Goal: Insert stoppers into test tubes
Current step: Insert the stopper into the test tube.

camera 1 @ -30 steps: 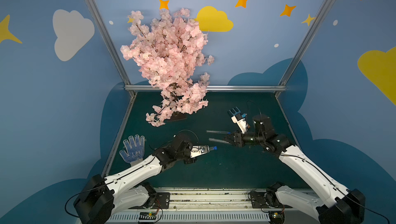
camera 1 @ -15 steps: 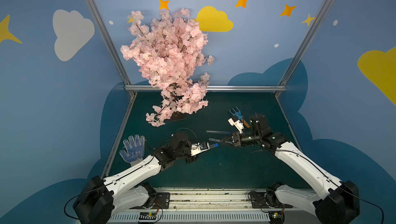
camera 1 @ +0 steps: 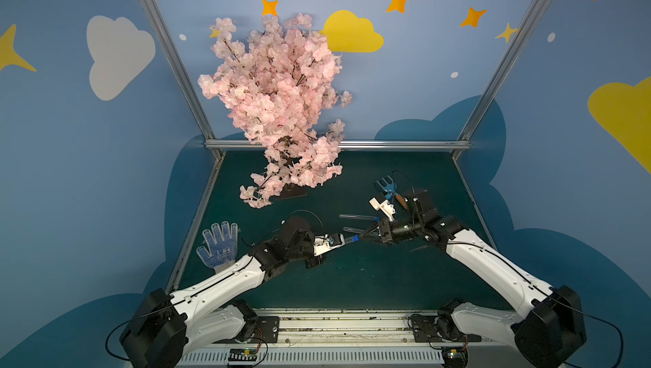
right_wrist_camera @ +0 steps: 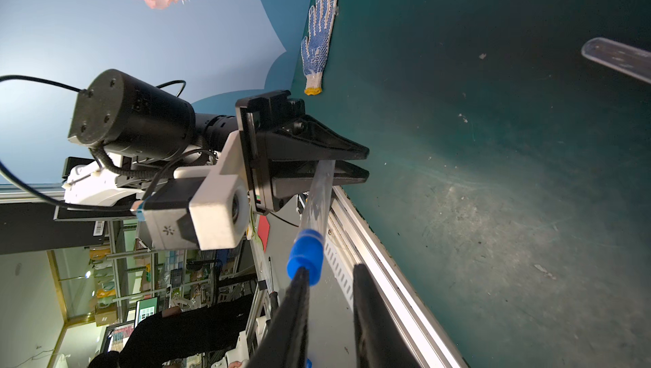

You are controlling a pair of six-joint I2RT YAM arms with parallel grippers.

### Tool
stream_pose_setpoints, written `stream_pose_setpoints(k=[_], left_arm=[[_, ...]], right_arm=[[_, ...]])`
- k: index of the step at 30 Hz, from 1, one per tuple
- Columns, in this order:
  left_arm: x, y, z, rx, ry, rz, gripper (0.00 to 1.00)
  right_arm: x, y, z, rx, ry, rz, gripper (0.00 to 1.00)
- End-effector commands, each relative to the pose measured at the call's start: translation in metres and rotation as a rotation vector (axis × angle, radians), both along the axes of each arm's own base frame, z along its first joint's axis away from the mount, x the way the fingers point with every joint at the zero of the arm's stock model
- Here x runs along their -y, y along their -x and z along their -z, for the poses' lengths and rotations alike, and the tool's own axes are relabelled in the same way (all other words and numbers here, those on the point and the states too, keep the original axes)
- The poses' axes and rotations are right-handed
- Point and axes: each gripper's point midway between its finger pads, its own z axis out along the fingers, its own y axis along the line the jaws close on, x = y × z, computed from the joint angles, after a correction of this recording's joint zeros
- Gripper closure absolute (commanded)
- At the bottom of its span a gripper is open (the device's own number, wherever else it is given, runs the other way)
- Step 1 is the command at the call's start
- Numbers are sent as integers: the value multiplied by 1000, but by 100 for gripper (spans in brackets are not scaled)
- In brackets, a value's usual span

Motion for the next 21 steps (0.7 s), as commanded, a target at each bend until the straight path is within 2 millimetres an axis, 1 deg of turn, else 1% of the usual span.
stream_pose_setpoints(k=[1, 16, 21], left_arm=[[1, 2, -4, -3, 25, 7, 98], [4, 7, -5, -8, 32, 46, 98], [10, 9, -15, 3, 70, 75, 98]], right_arm=[[-3, 2, -9, 14, -21, -22, 76], [-9, 2, -6, 4, -19, -41, 77], [-13, 1, -3, 4, -9, -48, 77]])
